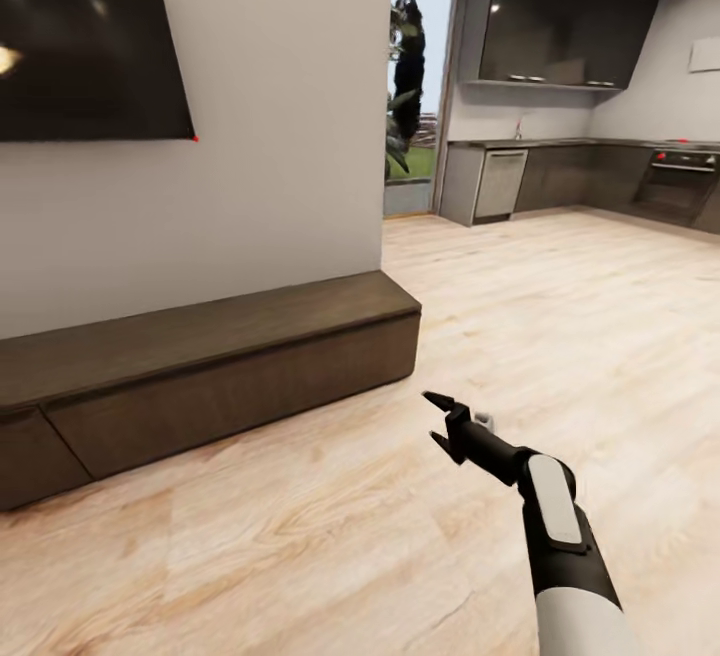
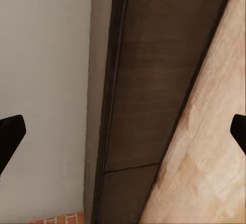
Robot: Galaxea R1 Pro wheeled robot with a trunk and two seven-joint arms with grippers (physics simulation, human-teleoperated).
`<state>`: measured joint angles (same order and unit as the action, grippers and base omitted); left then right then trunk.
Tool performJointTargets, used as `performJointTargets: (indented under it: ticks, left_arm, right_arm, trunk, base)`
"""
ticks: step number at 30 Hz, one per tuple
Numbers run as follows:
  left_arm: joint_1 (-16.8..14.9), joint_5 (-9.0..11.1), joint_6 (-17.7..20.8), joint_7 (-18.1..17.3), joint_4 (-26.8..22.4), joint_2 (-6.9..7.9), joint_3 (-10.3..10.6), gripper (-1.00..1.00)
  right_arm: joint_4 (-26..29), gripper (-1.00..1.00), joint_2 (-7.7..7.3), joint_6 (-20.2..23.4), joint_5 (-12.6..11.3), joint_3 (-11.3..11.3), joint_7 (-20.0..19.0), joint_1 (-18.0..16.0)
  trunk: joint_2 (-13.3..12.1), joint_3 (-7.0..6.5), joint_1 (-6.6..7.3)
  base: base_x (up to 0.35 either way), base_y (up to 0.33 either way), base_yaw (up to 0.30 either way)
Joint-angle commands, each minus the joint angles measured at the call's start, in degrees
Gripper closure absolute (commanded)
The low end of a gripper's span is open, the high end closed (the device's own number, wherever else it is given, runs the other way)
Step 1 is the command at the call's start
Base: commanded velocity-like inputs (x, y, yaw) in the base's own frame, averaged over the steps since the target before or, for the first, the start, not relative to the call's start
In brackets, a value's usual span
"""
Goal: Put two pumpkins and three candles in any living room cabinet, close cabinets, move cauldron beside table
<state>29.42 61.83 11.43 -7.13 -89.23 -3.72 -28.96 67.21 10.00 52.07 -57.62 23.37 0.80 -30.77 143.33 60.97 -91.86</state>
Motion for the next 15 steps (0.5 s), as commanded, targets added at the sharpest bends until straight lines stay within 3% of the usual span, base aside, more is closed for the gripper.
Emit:
performJointTargets:
  ticks: [1, 4, 12, 15]
  left_arm:
    - [0.0, 0.0, 0.0, -0.4, 0.0, -0.09, 0.0, -1.00]
    - [0.1, -0.1, 0.0, -1.1, 0.0, -0.51, 0.0, -1.00]
    - [0.2, -0.1, 0.0, -1.3, 0.0, -0.72, 0.0, -1.00]
    - [0.5, -0.4, 0.0, -2.9, 0.2, -1.64, -0.1, -1.00]
  right_arm:
    - [-1.8, -1.00, 0.00, -2.0, -0.2, 0.0, 0.7, -0.8]
    - [-4.7, -1.00, 0.00, -5.2, -0.7, 0.1, 1.6, -2.2]
    - [-5.3, -1.00, 0.00, -6.0, -1.4, 0.2, 1.5, -2.6]
    - [-7.5, -1.00, -0.05, -6.4, -1.3, 0.2, 1.4, -4.1]
  trunk:
    - [0.0, -0.03, 0.00]
    - [0.0, -0.13, 0.00]
    - [0.0, -0.38, 0.00]
    - [0.0, -0.46, 0.00]
  base:
    - [0.314, -0.092, 0.272]
    - [0.314, -0.098, 0.272]
    - [0.314, -0.099, 0.272]
    - [0.314, -0.082, 0.272]
